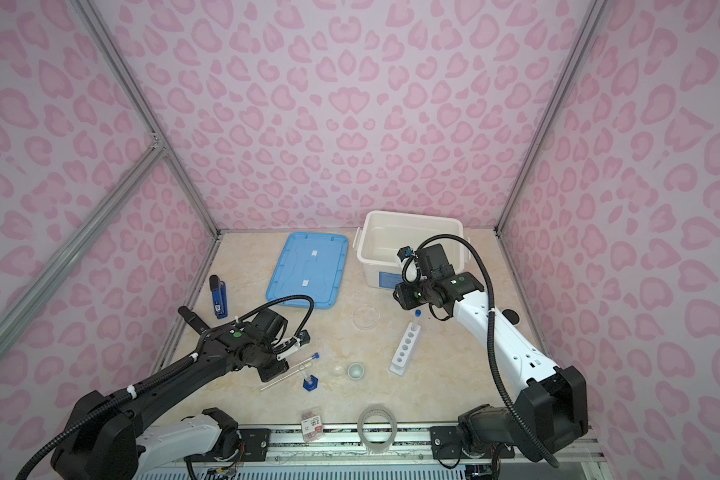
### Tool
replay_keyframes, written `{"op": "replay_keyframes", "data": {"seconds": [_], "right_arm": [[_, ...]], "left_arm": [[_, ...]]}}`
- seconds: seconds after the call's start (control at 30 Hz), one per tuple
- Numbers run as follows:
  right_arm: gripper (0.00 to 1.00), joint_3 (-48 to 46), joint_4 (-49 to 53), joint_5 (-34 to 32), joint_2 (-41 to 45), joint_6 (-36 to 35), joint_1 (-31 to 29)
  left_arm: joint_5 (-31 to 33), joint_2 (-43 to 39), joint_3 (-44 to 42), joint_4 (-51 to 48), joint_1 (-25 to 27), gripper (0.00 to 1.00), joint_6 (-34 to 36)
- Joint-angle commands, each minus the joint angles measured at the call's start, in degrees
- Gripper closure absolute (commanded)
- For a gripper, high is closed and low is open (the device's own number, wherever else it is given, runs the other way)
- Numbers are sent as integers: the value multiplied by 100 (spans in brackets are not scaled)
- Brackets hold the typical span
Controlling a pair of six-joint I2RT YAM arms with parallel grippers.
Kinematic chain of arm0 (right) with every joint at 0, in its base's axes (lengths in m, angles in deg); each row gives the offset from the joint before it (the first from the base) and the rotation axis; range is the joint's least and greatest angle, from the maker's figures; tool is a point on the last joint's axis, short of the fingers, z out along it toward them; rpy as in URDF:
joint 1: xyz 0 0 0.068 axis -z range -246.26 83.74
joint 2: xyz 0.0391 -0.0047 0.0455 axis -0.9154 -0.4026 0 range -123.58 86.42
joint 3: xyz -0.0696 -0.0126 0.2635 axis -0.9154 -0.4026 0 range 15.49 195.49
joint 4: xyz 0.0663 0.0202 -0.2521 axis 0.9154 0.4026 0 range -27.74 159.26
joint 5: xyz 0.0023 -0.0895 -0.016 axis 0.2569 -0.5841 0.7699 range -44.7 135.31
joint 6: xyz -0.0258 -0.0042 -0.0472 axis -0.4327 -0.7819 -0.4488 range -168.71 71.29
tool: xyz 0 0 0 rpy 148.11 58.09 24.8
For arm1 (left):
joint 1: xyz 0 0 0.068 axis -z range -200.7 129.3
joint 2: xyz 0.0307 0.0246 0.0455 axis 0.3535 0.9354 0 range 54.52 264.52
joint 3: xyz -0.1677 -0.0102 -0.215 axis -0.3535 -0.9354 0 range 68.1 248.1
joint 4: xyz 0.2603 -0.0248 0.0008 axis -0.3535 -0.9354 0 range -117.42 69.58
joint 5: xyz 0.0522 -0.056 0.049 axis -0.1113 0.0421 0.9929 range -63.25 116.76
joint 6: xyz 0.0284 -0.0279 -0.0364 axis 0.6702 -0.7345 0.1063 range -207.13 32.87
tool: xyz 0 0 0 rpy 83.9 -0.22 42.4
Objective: Organize the chemistry lab equipment
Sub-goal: 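Lower left gripper onto the second blue-capped test tube and close it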
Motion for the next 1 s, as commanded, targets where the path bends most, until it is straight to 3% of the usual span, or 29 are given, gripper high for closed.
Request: {"op": "replay_keyframes", "data": {"seconds": [0.0,0.97], "right_arm": [[55,-35,-85,47,-54,16,5],[55,-282,-354,276,-188,55,211]], "left_arm": [[25,86,-36,170,11,50,-77],[93,851,21,505,81,50,-240]]}}
